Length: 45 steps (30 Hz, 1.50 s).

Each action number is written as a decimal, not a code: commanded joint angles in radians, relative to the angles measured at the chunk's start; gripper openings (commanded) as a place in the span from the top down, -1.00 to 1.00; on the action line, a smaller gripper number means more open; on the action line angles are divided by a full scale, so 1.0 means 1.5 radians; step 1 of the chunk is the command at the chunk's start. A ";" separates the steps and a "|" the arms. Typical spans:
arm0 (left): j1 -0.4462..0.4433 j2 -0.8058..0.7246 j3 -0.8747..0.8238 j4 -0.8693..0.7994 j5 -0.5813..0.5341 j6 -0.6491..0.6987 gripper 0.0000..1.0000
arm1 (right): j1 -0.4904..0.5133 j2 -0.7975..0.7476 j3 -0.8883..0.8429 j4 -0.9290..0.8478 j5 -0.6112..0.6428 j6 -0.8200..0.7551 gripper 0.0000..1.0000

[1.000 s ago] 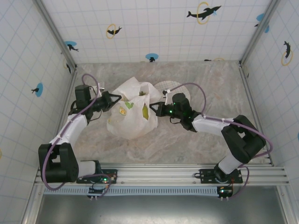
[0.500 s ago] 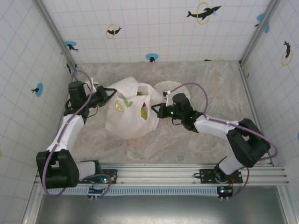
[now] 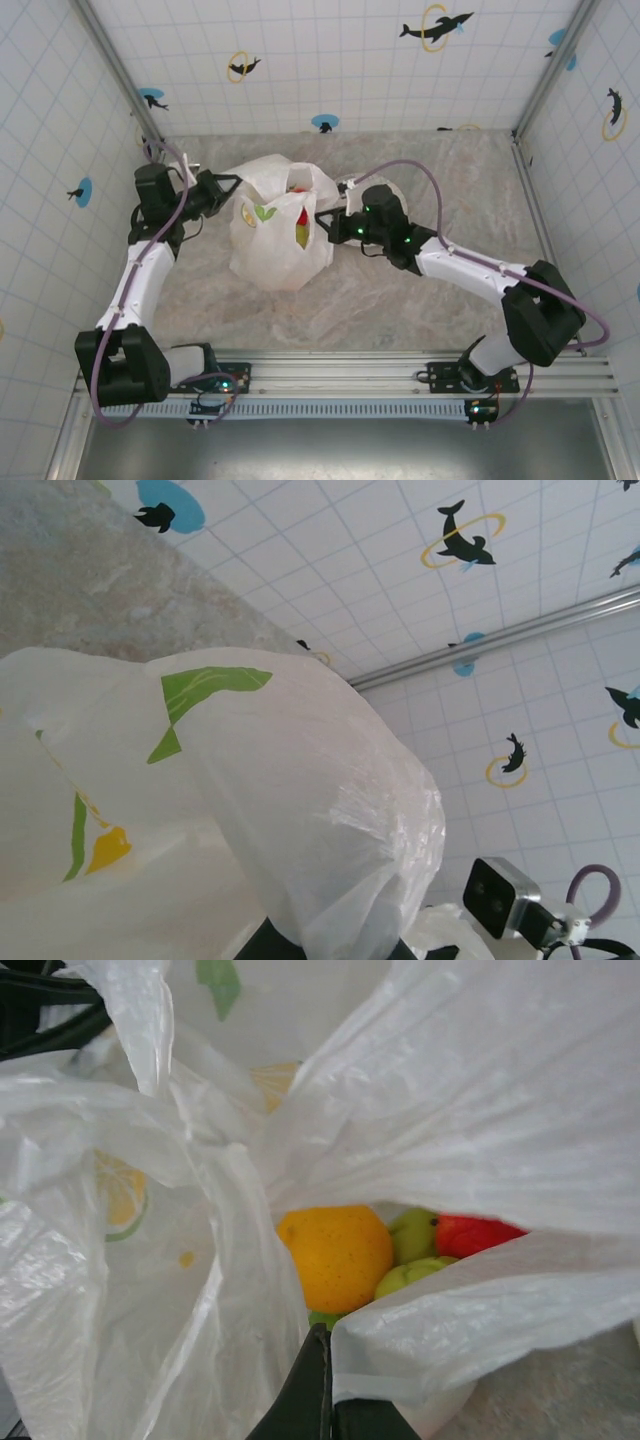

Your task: Place the fruits into the plastic bag

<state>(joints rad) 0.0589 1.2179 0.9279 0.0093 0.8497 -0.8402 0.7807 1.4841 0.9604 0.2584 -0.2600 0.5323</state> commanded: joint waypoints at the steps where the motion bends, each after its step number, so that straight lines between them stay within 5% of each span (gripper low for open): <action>1: 0.012 -0.003 0.027 0.016 -0.003 -0.017 1.00 | 0.016 -0.029 0.067 -0.009 -0.002 -0.016 1.00; 15: 0.064 0.058 0.084 0.014 -0.025 -0.045 1.00 | 0.037 0.010 0.182 -0.036 0.014 -0.002 1.00; 36: 0.031 0.175 0.114 -0.154 -0.160 0.113 1.00 | -0.034 0.181 0.280 -0.151 0.102 -0.057 1.00; 45: 0.030 0.108 0.144 -0.037 -0.084 -0.012 1.00 | -0.029 0.104 0.316 -0.144 0.067 -0.070 1.00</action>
<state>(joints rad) 0.1055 1.4178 1.0966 -0.1207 0.6743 -0.7940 0.7311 1.7187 1.3685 0.0242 -0.1349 0.4480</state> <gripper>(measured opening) 0.042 0.041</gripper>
